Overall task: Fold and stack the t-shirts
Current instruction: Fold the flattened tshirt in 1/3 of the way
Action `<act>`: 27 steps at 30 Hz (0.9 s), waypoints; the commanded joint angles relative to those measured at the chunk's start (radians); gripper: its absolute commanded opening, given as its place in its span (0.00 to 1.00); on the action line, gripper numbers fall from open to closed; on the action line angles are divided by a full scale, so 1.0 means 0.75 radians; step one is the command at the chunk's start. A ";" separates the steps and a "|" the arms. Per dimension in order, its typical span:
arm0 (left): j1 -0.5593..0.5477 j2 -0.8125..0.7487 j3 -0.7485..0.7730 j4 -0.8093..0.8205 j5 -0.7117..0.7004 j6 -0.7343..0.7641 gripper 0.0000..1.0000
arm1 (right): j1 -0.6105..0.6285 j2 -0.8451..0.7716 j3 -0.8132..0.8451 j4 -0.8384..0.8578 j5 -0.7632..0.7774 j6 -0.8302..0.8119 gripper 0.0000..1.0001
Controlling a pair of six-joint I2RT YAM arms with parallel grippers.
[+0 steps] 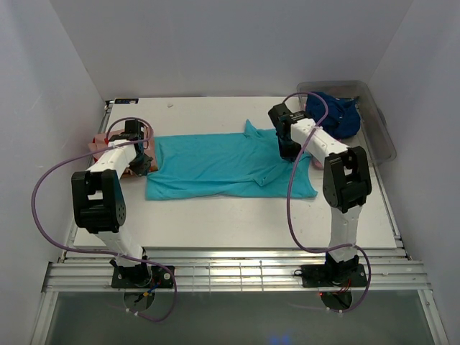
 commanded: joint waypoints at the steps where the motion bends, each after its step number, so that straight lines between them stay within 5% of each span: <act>1: 0.009 -0.020 0.047 0.059 0.016 0.013 0.00 | -0.033 0.019 0.082 0.015 0.042 0.005 0.08; 4: 0.007 -0.010 0.057 0.078 0.030 0.047 0.04 | -0.043 0.052 0.107 0.015 0.033 -0.005 0.09; 8: 0.009 0.007 0.053 0.080 0.038 0.086 0.13 | -0.047 0.097 0.113 0.015 0.005 -0.022 0.27; 9: 0.009 -0.001 0.043 0.082 0.036 0.088 0.23 | -0.047 0.103 0.109 0.017 0.001 -0.024 0.34; 10: 0.009 -0.011 0.035 0.082 0.034 0.090 0.54 | -0.047 0.103 0.101 0.047 0.005 -0.030 0.40; 11: 0.009 -0.022 0.026 0.084 0.028 0.092 0.66 | -0.047 0.101 0.097 0.060 0.013 -0.034 0.48; 14: -0.001 -0.093 0.016 0.086 -0.017 0.096 0.79 | -0.055 0.077 0.117 0.086 0.074 -0.038 0.53; 18: -0.038 -0.250 0.022 0.090 -0.091 0.095 0.80 | -0.053 -0.111 -0.003 0.252 0.068 -0.065 0.53; 22: -0.264 -0.414 -0.012 0.127 -0.107 0.088 0.74 | -0.045 -0.302 -0.177 0.377 -0.118 -0.089 0.51; 23: -0.313 -0.418 -0.019 0.133 -0.083 0.084 0.69 | -0.043 -0.312 -0.216 0.383 -0.160 -0.089 0.50; 27: -0.559 -0.359 -0.084 0.212 0.005 0.074 0.26 | -0.018 -0.335 -0.285 0.377 -0.416 -0.099 0.49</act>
